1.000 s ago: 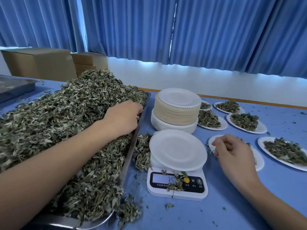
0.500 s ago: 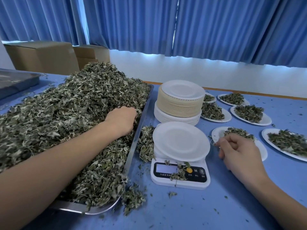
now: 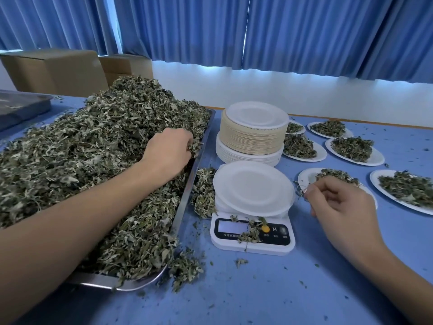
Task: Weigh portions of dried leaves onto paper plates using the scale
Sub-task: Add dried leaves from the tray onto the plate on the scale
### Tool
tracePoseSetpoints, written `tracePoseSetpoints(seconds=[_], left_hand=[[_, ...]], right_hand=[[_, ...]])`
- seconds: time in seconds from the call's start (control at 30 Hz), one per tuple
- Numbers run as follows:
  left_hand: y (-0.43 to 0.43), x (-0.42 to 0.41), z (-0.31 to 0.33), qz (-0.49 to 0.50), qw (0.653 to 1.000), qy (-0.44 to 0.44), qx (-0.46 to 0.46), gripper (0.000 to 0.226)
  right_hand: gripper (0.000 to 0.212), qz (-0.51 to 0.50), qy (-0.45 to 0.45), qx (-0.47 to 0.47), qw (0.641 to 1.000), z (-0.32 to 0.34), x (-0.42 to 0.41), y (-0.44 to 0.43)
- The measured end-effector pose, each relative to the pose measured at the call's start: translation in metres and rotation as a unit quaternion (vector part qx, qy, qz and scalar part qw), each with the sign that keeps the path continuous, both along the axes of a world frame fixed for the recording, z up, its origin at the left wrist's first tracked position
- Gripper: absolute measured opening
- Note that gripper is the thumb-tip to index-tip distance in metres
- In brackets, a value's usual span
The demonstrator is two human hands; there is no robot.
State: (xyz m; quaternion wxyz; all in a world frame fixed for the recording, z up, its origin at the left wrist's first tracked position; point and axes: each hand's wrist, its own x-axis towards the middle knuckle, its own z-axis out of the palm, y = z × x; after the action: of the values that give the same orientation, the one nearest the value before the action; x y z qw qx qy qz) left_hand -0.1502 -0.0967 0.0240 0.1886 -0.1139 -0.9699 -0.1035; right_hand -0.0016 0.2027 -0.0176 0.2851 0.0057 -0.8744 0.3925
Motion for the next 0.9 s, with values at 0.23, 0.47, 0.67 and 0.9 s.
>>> tracePoseSetpoints(seconds=[0.23,0.47,0.67,0.9], left_hand=[[-0.003,-0.001,-0.002,-0.023,0.995,0.039,0.091,0.029],[-0.001,-0.003,-0.007,-0.046,0.986,0.023,0.16,0.032],[0.0,-0.006,-0.009,-0.047,0.985,0.017,0.165,0.031],[0.001,-0.005,-0.01,-0.05,0.986,0.001,0.162,0.029]], right_hand=[[0.024,0.124,0.111,0.109,0.98,-0.001,0.02,-0.009],[0.031,0.244,0.067,0.277,0.927,-0.002,0.03,-0.013],[0.041,0.215,0.088,0.351,0.907,0.006,0.032,-0.031],[0.035,0.184,0.054,0.417,0.888,0.002,0.03,-0.048]])
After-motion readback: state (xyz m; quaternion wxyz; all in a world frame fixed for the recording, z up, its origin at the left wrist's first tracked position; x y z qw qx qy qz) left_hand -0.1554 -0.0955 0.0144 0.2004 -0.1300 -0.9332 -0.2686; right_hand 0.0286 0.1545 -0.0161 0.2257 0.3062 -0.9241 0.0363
